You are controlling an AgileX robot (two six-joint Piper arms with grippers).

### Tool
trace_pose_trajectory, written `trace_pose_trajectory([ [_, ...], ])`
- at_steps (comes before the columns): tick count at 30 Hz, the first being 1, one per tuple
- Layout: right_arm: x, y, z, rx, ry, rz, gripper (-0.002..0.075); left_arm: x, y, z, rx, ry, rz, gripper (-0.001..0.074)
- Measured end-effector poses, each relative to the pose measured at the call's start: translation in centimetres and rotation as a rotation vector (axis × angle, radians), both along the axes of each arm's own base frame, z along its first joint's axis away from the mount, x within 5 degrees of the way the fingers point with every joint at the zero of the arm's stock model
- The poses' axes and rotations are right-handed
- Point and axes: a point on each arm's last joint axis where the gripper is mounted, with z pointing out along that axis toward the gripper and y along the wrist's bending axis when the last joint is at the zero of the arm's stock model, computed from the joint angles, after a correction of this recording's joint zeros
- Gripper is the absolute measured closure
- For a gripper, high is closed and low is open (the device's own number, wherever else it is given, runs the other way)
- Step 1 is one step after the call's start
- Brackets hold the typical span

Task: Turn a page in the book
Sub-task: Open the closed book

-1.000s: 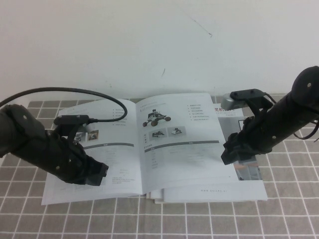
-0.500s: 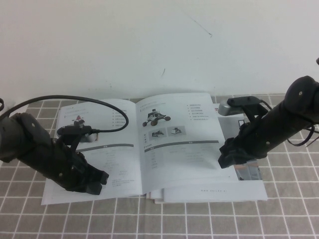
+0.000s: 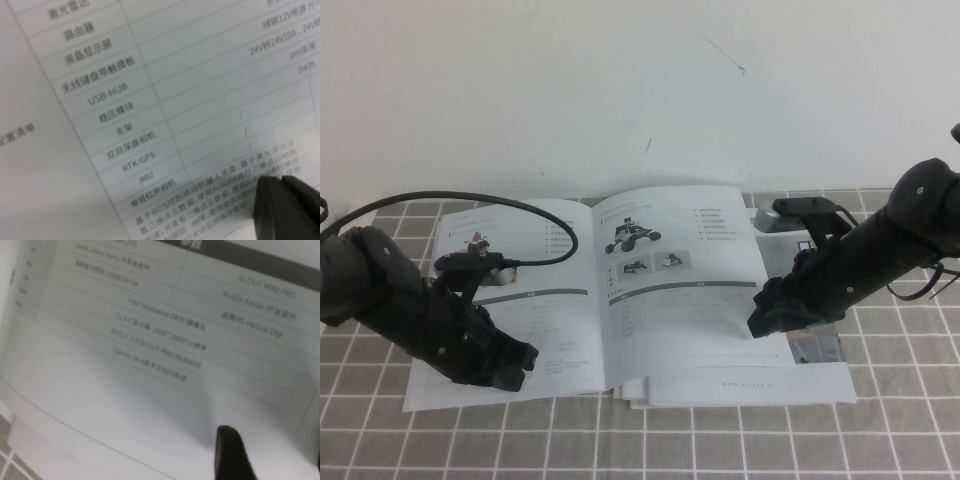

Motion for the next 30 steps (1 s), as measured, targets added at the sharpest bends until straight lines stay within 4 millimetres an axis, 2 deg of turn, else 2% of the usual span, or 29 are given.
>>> trace_pose_trajectory([
  [12, 0.1, 0.32, 0.13, 0.041, -0.009, -0.004, 0.0369, 0.0, 0.0, 0.0, 0.0, 0.0, 0.0, 0.0738],
  [22, 0.24, -0.48, -0.24, -0.059, -0.015, -0.019, 0.037, 0.0, 0.0, 0.0, 0.0, 0.0, 0.0, 0.0738],
  [30, 0.3, -0.44, -0.14, -0.051, -0.005, -0.042, 0.0369, 0.0, 0.0, 0.0, 0.0, 0.0, 0.0, 0.0738],
])
